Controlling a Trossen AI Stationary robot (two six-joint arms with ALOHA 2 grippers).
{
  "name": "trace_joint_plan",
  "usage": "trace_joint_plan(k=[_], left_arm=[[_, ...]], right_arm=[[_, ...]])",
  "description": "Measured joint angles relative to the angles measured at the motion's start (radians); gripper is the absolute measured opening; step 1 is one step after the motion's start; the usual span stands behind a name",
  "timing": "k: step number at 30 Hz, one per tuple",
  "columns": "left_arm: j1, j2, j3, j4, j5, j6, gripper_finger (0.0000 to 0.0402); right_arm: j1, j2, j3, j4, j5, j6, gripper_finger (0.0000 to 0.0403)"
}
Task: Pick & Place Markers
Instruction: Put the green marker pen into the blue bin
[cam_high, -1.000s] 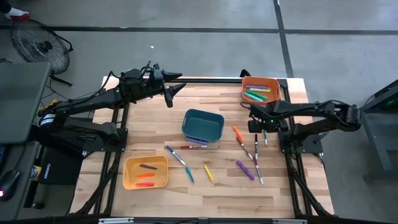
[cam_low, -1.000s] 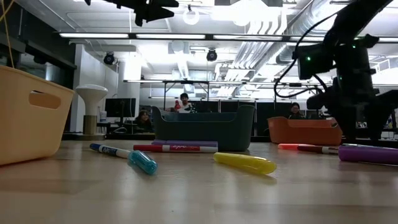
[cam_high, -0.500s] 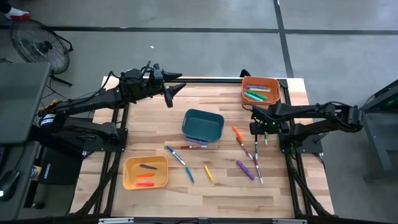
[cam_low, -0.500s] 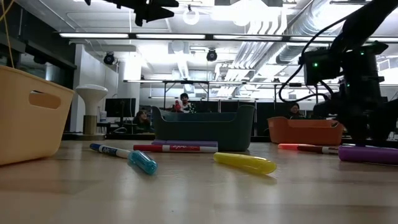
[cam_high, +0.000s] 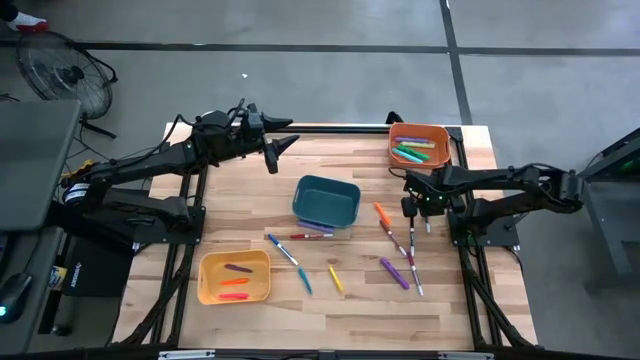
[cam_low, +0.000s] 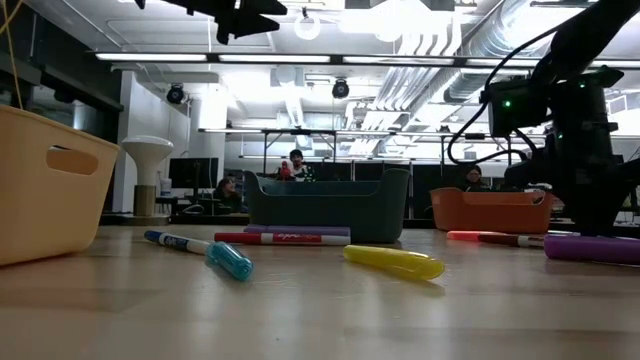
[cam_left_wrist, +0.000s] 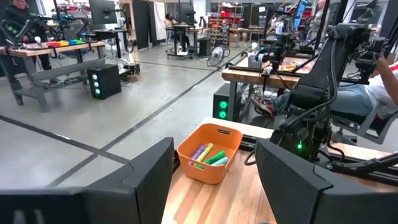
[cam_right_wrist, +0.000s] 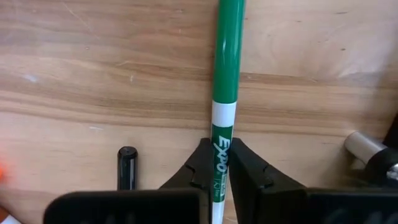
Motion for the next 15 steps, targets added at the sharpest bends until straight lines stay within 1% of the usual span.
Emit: trace_joint_plan(k=[7,15], left_arm=[[0.000,0.000,0.000,0.000,0.000,0.002,0.0223],[0.000,-0.014,0.000,0.002,-0.011,0.007,0.0223]], right_arm=[[0.000,-0.002,0.007,-0.003,-0.004,-0.023,0.0019],[0.004,-0.003,0.100,-0.052,0.009,-0.073,0.0017]])
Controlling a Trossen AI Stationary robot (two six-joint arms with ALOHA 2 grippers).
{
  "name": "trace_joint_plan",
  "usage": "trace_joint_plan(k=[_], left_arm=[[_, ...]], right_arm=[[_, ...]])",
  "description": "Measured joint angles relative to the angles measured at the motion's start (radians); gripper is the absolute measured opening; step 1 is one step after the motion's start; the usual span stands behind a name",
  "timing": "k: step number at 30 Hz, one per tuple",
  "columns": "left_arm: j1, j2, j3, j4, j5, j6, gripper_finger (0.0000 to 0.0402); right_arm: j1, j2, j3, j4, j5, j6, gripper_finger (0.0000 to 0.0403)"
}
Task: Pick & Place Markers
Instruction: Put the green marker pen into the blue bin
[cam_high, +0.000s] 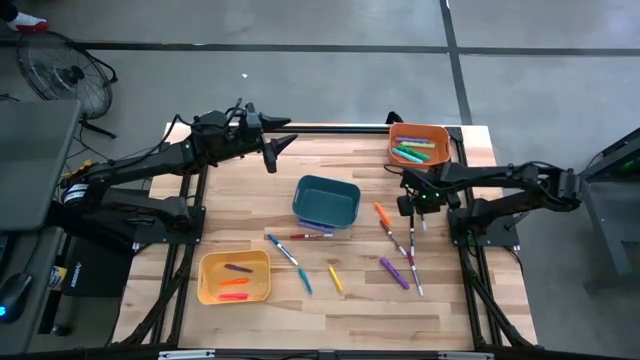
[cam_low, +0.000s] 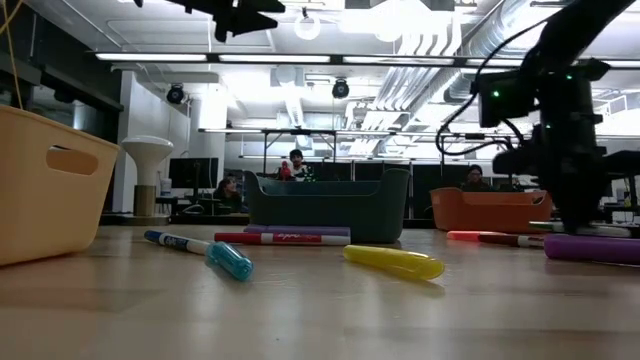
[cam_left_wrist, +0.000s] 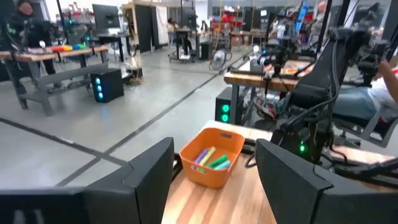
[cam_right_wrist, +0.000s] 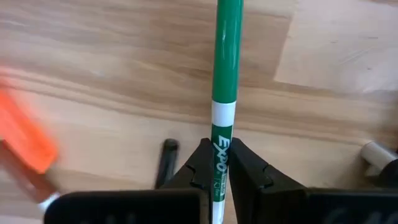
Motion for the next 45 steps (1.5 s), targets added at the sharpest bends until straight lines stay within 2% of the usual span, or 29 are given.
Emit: trace_joint_plan(k=[9,19,24,28,34,40,45], left_arm=[[0.000,-0.018,0.001,-0.006,-0.033,0.022,0.0223],[0.000,-0.050,0.000,-0.014,-0.051,0.038,0.0223],[0.000,-0.050,0.000,-0.019,-0.053,0.046,0.0223],[0.000,-0.050,0.000,-0.018,-0.053,0.048,0.0223],[0.000,-0.067,0.000,-0.035,-0.070,0.048,0.0223],[0.000,-0.109,0.000,-0.049,-0.098,0.052,0.0223],[0.000,-0.131,0.000,-0.074,-0.128,0.052,0.0223]], right_arm=[[0.003,-0.001,0.202,-0.087,0.062,-0.118,0.0017],[0.003,0.034,0.586,-0.080,0.179,-0.372,0.0017],[0.003,0.162,0.784,-0.076,0.177,-0.526,0.0017],[0.011,0.318,0.935,-0.083,0.124,-0.667,0.0017],[0.047,0.556,1.144,-0.204,0.072,-0.888,0.0017],[0.082,0.720,1.248,-0.256,-0.017,-1.057,0.0017],[0.104,0.786,1.255,-0.249,-0.072,-1.129,0.0017]])
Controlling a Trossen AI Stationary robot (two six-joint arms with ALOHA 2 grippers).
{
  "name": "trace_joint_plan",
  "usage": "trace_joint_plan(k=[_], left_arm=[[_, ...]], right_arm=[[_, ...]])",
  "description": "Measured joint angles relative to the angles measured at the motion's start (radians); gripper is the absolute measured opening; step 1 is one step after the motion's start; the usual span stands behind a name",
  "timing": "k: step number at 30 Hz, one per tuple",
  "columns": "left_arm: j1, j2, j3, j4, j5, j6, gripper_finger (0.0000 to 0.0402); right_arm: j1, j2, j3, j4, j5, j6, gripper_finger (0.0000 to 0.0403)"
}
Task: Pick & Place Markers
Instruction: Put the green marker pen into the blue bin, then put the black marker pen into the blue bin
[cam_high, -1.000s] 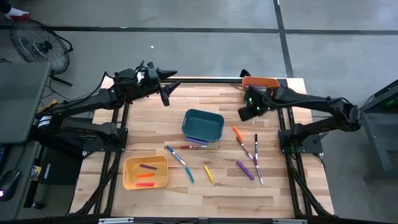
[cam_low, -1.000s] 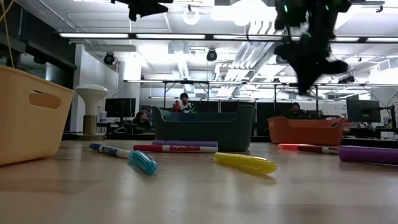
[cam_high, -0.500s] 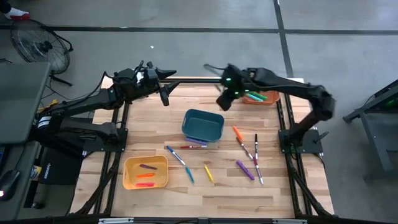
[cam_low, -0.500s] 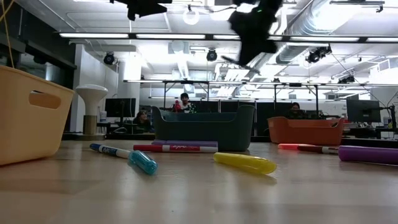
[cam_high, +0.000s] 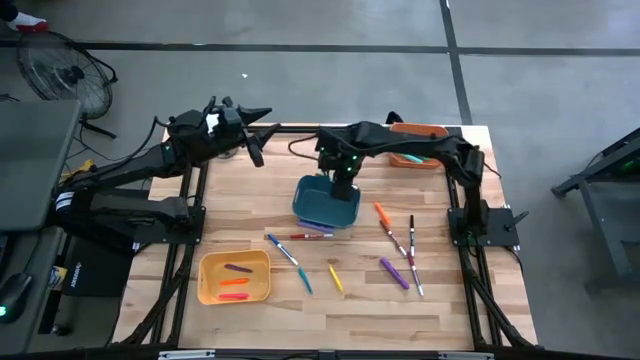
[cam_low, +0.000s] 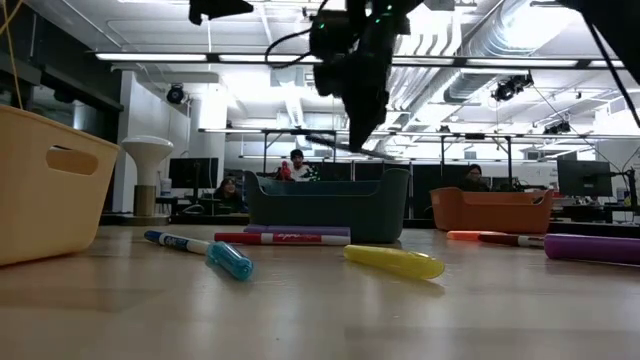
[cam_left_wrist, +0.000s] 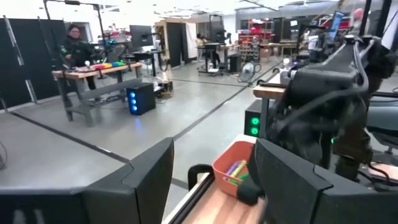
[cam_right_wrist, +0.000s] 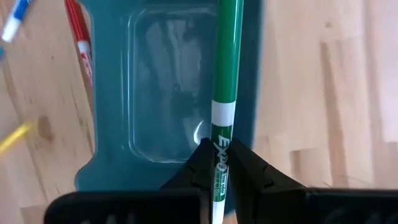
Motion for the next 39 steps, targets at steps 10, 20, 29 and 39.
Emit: trace_joint_plan(k=[10,20,29,39], left_arm=[[0.000,-0.001,0.000,-0.004,-0.002,0.000,0.0223],[0.000,-0.001,0.000,-0.007,-0.002,0.000,0.0223],[0.000,-0.001,0.000,-0.007,-0.002,-0.001,0.0223],[0.000,-0.001,0.000,-0.017,-0.002,-0.001,0.0223]], right_arm=[[0.023,0.065,0.000,0.013,-0.044,-0.021,0.0017],[0.039,0.082,0.000,0.031,-0.035,0.033,0.0026],[0.041,0.082,0.000,0.025,-0.042,0.069,0.0114],[0.040,0.011,0.000,-0.098,0.156,0.312,0.0134]])
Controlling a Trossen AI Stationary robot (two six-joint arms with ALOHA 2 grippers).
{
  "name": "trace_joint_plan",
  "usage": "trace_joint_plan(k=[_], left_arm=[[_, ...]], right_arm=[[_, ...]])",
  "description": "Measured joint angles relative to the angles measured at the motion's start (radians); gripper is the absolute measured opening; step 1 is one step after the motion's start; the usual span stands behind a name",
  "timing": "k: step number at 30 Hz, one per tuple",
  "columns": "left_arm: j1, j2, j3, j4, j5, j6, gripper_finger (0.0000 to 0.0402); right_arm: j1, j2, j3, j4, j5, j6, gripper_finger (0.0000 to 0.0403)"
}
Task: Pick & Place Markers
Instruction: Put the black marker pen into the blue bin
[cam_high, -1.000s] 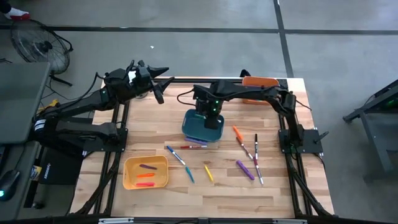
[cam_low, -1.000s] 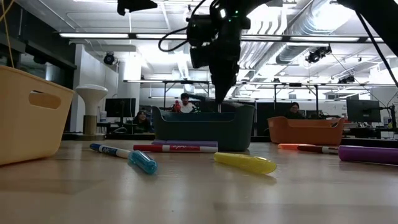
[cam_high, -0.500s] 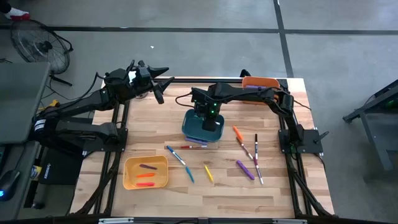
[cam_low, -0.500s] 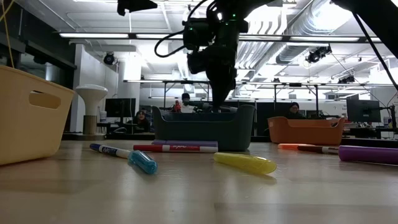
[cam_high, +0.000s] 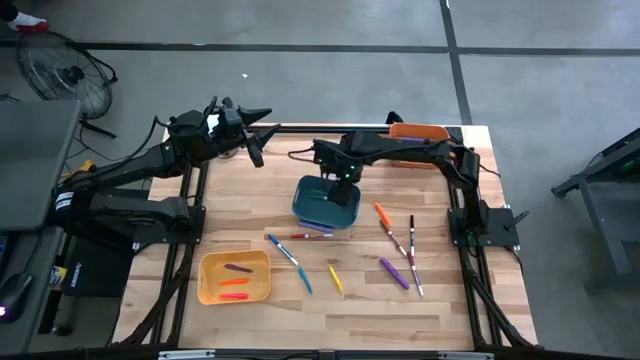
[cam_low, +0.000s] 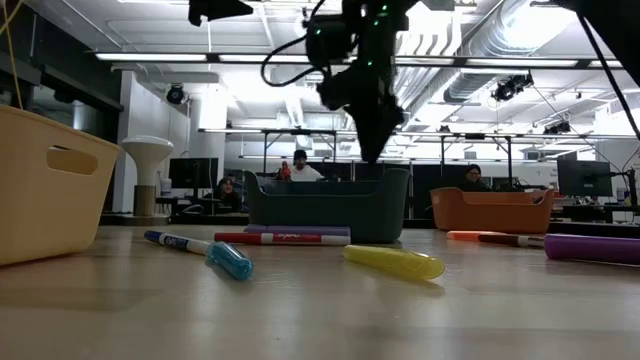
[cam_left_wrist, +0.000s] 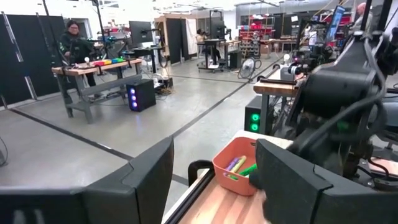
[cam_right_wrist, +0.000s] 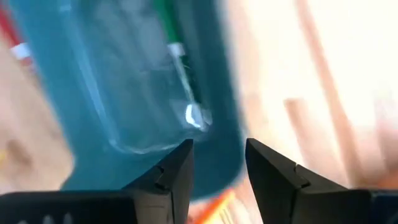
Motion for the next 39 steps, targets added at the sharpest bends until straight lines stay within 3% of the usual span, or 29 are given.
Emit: trace_joint_plan(k=[7,12,18,27,39], left_arm=[[0.000,-0.001,0.000,-0.031,-0.008,0.008,0.0223],[0.000,-0.029,0.000,-0.073,-0.050,0.033,0.0223],[0.000,-0.040,0.000,-0.105,-0.051,0.034,0.0223],[0.000,-0.040,0.000,-0.103,-0.052,0.050,0.0223],[0.000,-0.040,0.000,-0.103,-0.048,0.050,0.0223]], right_arm=[[-0.014,-0.098,-0.046,-0.092,0.139,0.183,0.0135],[-0.034,-0.231,-0.256,-0.027,0.124,0.309,0.0135],[-0.032,-0.434,-0.549,0.082,0.064,0.590,0.0135],[0.115,-0.640,-0.820,0.083,-0.013,1.020,0.0135],[0.331,-0.632,-0.949,0.149,-0.049,1.370,0.0135]])
